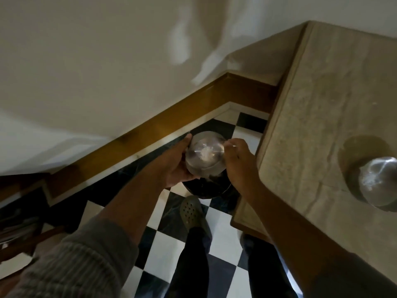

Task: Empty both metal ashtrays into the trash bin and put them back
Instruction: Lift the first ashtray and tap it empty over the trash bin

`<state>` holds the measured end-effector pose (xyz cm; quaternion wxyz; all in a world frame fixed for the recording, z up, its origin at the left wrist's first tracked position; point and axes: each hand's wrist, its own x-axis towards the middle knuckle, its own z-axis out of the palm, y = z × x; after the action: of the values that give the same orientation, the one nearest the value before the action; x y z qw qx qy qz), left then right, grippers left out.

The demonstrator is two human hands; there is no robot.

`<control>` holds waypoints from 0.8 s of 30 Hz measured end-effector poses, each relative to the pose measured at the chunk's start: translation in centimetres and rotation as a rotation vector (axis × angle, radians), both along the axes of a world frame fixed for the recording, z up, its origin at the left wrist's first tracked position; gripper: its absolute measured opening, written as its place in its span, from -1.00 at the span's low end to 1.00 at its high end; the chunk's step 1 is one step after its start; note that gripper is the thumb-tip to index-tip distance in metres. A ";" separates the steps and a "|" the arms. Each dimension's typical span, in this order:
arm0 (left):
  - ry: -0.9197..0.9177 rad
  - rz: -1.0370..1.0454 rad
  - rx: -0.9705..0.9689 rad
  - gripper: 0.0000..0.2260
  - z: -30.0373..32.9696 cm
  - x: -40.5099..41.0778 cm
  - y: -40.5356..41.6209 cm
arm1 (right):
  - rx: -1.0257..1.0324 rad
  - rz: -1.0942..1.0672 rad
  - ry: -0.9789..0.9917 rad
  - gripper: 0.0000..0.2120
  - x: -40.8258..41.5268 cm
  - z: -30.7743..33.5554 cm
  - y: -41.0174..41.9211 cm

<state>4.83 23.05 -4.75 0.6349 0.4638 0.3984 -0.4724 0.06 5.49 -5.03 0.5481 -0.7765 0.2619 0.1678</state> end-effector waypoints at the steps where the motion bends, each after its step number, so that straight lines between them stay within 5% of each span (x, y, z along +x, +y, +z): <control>1: 0.005 -0.015 -0.035 -0.40 -0.6 0.1 1.0 | 0.031 -0.002 0.006 -0.78 0.1 -0.7 0.7; 12: -0.029 -0.295 -0.183 -0.26 -8.5 0.1 7.4 | 0.266 -0.066 0.139 -0.88 -0.2 -8.7 5.1; 17: -0.303 -0.635 -0.093 -0.56 -9.3 -0.7 5.6 | 0.205 0.133 0.101 -0.61 -0.2 -9.6 3.5; 24: -1.017 -1.303 0.486 0.19 -10.5 -1.3 3.8 | -0.218 0.816 -0.099 -0.44 -0.8 -8.6 -0.1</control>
<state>3.49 26.88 -15.22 0.2216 0.8781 -0.1899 -0.3792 -0.79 5.43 -13.62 0.3632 -0.8770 -0.0772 0.3049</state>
